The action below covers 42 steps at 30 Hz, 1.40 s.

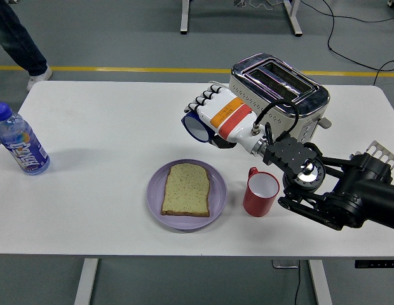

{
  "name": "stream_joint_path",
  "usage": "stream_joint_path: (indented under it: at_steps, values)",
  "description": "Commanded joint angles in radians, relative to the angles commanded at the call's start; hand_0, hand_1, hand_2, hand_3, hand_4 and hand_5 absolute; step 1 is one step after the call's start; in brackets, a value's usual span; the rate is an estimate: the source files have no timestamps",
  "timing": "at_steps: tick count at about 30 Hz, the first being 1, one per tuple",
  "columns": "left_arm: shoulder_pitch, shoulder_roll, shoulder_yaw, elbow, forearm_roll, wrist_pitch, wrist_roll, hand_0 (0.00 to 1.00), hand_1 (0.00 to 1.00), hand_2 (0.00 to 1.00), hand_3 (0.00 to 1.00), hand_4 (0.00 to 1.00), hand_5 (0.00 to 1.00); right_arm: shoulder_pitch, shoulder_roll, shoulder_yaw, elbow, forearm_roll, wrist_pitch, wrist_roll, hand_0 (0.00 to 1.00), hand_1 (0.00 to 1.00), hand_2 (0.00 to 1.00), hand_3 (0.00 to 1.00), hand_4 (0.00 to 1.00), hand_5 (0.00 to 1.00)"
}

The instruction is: Pick up the cup,pour liquid into bread,place the cup on the desk

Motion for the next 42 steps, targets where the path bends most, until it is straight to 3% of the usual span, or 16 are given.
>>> stream_joint_path:
  at_steps: [6,12,15,22,33,42]
  values:
    - [0.0,0.0,0.005,0.0,-0.005,-0.001,-0.002,0.69,0.756,0.773,0.611,0.396,0.998,-0.015,0.0,0.039,0.008,0.066,0.0,0.014,0.442,0.445,0.553,0.569,0.658,0.002]
    - [-0.002,0.001,0.013,0.0,-0.018,-0.003,-0.006,0.69,0.756,0.773,0.611,0.396,0.998,-0.034,-0.027,0.111,0.06,0.163,0.012,0.032,0.442,0.447,0.554,0.57,0.656,0.002]
    - [-0.003,0.002,0.016,0.0,-0.022,-0.004,-0.008,0.69,0.756,0.773,0.611,0.396,0.998,-0.045,-0.044,0.127,0.1,0.248,0.049,0.056,0.45,0.447,0.554,0.569,0.658,0.002]
    - [-0.004,0.002,0.018,0.001,-0.028,-0.005,-0.01,0.69,0.756,0.773,0.611,0.396,0.998,-0.086,-0.065,0.185,0.174,0.396,0.076,0.107,0.453,0.454,0.556,0.569,0.654,0.002]
    - [-0.004,0.001,0.021,0.002,-0.033,-0.006,-0.011,0.69,0.756,0.773,0.611,0.396,0.998,-0.116,-0.069,0.248,0.225,0.565,0.118,0.147,0.462,0.46,0.558,0.567,0.659,0.002]
    - [-0.004,0.002,0.022,0.002,-0.036,-0.006,-0.013,0.69,0.756,0.773,0.611,0.396,0.998,-0.134,-0.085,0.299,0.285,0.818,0.189,0.173,0.459,0.457,0.558,0.566,0.658,0.002]
